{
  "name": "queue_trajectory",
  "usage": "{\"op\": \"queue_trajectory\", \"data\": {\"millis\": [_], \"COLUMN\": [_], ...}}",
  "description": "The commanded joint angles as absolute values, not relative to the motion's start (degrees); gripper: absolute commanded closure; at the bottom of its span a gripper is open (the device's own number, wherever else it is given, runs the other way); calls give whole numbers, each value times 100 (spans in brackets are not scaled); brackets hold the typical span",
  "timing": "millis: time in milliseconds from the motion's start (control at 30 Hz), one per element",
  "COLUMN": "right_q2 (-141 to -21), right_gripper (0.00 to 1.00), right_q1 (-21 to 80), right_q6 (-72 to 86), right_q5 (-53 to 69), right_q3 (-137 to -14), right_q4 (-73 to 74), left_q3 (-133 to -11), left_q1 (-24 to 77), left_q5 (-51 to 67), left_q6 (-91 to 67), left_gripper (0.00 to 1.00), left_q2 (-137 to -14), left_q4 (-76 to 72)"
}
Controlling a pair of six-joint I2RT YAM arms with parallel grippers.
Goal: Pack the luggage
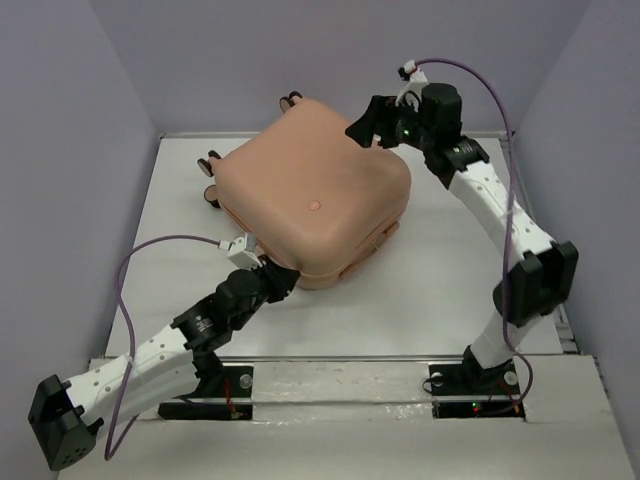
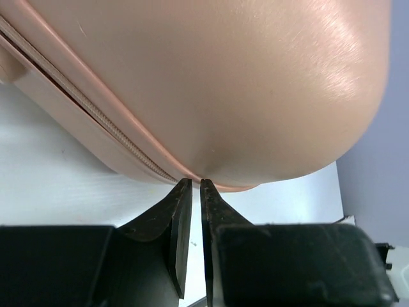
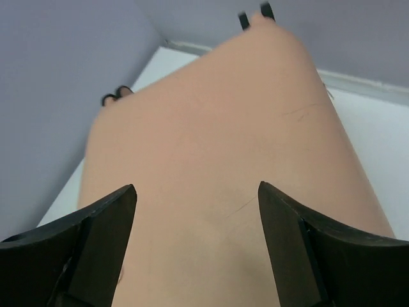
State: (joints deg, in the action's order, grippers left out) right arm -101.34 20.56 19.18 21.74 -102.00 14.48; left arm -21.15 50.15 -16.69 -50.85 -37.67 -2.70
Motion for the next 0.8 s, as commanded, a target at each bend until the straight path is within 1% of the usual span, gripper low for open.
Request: {"op": "queue_trajectory", "data": {"millis": [0,33,67,100,133,167,200,300,333,367,400,467,500,633,767], "right_q2": [-8146,-7747,-6934,-6517,-6139,-5778,-5157,-4546,-4335,-4281,-4254,-4394,-4482,-5192,-5536], "right_gripper": [34,50,72,84,93,93,93,92,89,83,67,52,49,47,47], "right_q1": [2065,2065,2065,2065,2065,2065,2065,2065,2065,2065,2065,2065,2065,2065,2197], "right_q6": [1626,1704,1836,1941,2151,2214,2284,2408,2417,2408,2391,2251,2172,1689,1354], "right_q5": [1435,1424,1380,1328,1275,1257,1266,1222,1239,1318,1371,1406,1450,1643,1793], "right_q3": [-7974,-7354,-6138,-5517,-4937,-4409,-3490,-2578,-2184,-2049,-1935,-1749,-1775,-2064,-2284], "right_q4": [-56,-366,-621,-1094,-1247,-1387,-1510,-1617,-1608,-1626,-1678,-1793,-1828,-1898,-2022], "left_q3": [-2277,-2268,-2268,-2285,-2311,-2329,-2355,-2443,-2496,-2505,-2514,-2514,-2514,-2479,-2470], "left_q1": [5001,5001,4992,4992,4992,4983,4966,4966,4966,4966,4957,4957,4957,4957,4957], "left_q5": [-2136,-2136,-2127,-2127,-2118,-2127,-2110,-2074,-2074,-2092,-2083,-2048,-2057,-2030,-2083], "left_q6": [-4940,-4939,-4922,-4896,-4887,-4869,-4834,-4720,-4694,-4685,-4693,-4711,-4737,-4755,-4711], "left_gripper": [77,77,76,76,75,75,74,73,73,73,73,73,73,73,73], "left_q2": [-3490,-3463,-3437,-3437,-3454,-3472,-3489,-3656,-3769,-3823,-3858,-3920,-3920,-3850,-3727], "left_q4": [-334,-334,-334,-334,-343,-343,-360,-439,-466,-492,-527,-589,-632,-633,-501]}}
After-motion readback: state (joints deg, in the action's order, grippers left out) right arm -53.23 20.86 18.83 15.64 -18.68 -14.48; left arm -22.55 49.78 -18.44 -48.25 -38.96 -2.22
